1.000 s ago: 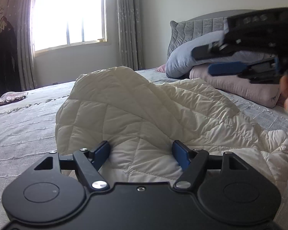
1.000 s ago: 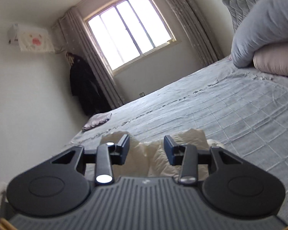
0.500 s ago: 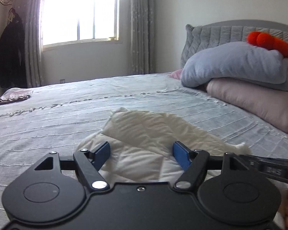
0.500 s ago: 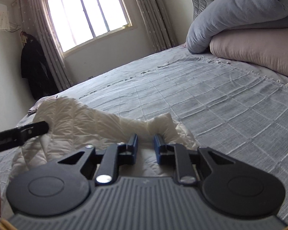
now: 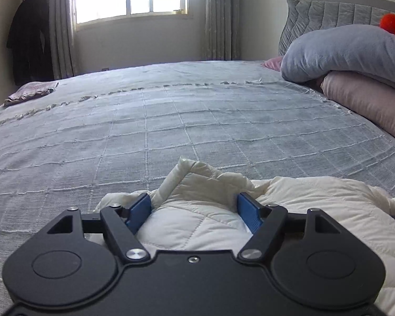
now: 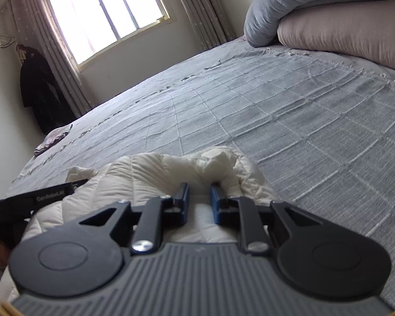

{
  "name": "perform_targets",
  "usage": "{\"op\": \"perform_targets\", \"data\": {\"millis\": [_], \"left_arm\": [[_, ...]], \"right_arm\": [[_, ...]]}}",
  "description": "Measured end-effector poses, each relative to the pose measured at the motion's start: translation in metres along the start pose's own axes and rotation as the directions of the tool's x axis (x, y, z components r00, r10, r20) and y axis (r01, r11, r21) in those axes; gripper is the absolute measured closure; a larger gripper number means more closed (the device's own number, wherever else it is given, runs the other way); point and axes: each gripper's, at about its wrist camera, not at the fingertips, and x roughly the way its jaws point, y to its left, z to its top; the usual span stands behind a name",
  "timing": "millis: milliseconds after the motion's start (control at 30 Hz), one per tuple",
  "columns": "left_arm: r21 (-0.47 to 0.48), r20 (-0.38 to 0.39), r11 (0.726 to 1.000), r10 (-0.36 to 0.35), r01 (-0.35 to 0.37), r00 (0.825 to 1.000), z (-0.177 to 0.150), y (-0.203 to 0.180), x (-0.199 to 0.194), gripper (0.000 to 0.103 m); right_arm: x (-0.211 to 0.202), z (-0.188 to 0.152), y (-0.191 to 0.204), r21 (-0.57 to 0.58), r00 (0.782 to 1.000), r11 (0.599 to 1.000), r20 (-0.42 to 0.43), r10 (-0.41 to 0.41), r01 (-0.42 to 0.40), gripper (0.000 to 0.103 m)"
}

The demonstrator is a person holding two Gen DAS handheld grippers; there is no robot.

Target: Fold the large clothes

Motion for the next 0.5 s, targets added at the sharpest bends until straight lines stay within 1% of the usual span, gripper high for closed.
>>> {"op": "perform_targets", "data": {"millis": [67,100,167,333,500], "left_arm": [[-0.009,0.029,1.0,0.016,-0.016,0.999,0.002,0.004,-0.018,0.031],[-0.014,0.046,1.0,0.011,-0.011,0.999,0.003,0.006,-0.029,0.031],[-0.016,0.074,1.0,-0.003,0.004,0.997,0.003,0.009,-0.053,0.031],[-0.024,0.12,0.999,-0.02,0.023,0.993,-0.003,0.016,-0.113,0.031],[-0.045,0.128,0.998,-0.03,0.036,0.991,-0.023,0.015,-0.159,0.031]], "right_arm": [[-0.007,0.001,0.005,-0.035,1.0,0.999,0.016,0.009,-0.009,0.086],[-0.01,0.002,0.005,-0.039,1.0,0.999,0.018,0.02,-0.02,0.084],[-0.02,0.006,0.006,-0.041,0.999,0.998,0.018,0.039,-0.038,0.083],[-0.054,0.013,0.015,-0.086,0.993,0.99,0.031,0.116,-0.113,0.064],[-0.089,0.011,0.03,-0.171,0.986,0.974,0.047,0.157,-0.147,0.062]]}}
